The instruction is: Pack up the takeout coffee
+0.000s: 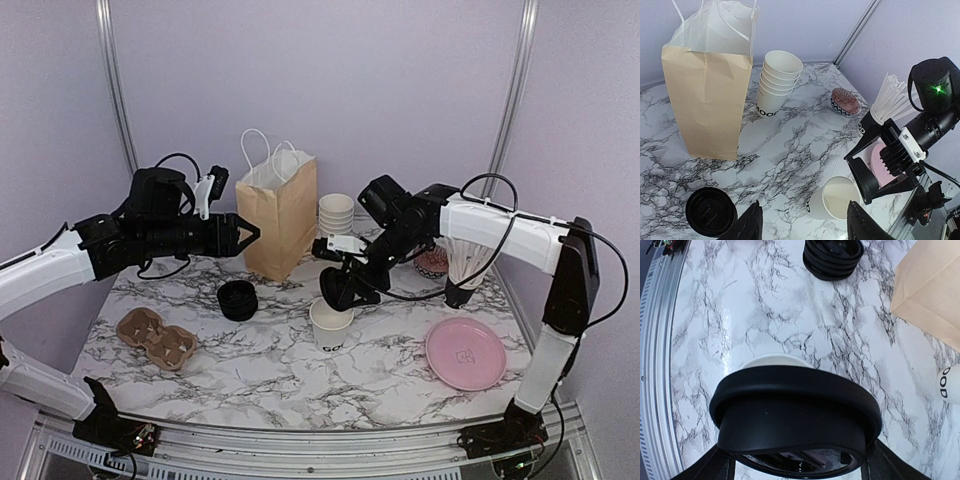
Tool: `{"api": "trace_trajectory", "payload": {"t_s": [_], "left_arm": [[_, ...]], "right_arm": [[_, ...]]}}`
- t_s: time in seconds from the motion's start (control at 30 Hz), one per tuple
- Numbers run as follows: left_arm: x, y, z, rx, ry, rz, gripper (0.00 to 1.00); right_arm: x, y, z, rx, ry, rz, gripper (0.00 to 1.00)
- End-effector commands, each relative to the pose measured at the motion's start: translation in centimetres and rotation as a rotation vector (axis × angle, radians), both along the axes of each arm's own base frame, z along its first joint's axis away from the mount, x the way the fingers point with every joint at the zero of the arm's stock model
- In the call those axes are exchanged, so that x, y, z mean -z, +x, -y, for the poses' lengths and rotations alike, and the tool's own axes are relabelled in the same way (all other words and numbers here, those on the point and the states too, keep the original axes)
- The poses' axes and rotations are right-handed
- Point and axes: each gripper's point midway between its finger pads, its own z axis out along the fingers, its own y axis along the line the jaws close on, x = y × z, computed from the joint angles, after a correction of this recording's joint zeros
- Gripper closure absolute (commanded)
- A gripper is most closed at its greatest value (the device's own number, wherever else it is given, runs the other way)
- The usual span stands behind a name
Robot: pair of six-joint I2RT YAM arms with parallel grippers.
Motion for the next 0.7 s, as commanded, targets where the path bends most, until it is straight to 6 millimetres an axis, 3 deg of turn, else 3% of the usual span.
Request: {"api": "trace_trajectory", "payload": {"t_s": [0.0, 0.27, 0.67], "left_arm": [[0.7, -0.3, -0.6, 0.008, 0.048, 0.013, 0.42], [2.0, -0.8, 0.2, 0.051, 0.029, -0.015, 0.42], [1.8, -1.3, -0.2, 0.064, 0.028, 0.000, 0.42]], "right_arm": [[-0.6, 0.3, 1.8, -0.019, -0.104, 0.066, 0.30], [0.2, 0.2, 1.4, -0.036, -0.141, -0.001, 0.29], [1.8, -0.7, 1.0, -0.070, -0.189, -0.073, 0.29]]}}
